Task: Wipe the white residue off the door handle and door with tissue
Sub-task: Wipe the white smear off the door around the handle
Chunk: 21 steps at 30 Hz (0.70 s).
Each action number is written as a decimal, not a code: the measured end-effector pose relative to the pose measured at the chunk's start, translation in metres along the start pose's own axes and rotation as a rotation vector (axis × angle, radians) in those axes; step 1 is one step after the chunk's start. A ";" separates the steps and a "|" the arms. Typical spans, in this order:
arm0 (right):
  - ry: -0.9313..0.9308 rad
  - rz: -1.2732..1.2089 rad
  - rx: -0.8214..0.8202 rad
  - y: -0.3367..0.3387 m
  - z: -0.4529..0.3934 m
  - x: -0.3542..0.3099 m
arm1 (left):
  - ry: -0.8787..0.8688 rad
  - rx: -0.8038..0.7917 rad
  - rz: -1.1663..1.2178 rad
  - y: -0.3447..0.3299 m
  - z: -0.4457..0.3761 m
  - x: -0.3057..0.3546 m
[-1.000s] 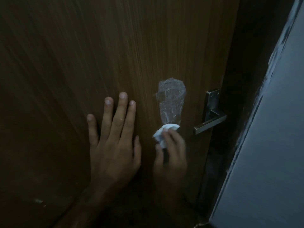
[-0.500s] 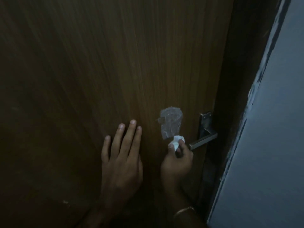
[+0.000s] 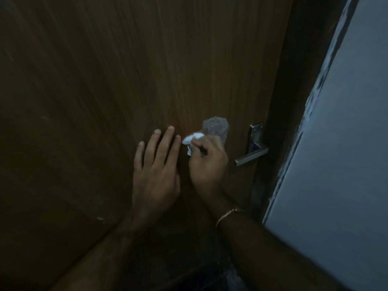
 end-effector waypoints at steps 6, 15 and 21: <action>0.152 0.071 -0.091 0.003 -0.007 -0.010 | 0.009 0.095 -0.001 0.020 -0.030 -0.003; 0.163 -0.031 -0.035 0.002 -0.017 -0.031 | -0.007 0.133 -0.075 0.047 -0.055 -0.012; 0.217 0.033 -0.148 0.002 -0.023 -0.034 | -0.001 0.138 -0.092 0.050 -0.053 -0.008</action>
Point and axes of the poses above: each hand's wrist, its own z-axis away from the middle knuckle, its own y-axis out of the back of the hand, x = y × z, the point moved 3 cm from there along -z, towards the middle knuckle, and after that the axes turned 7 degrees about -x, right-handed, at the moved point
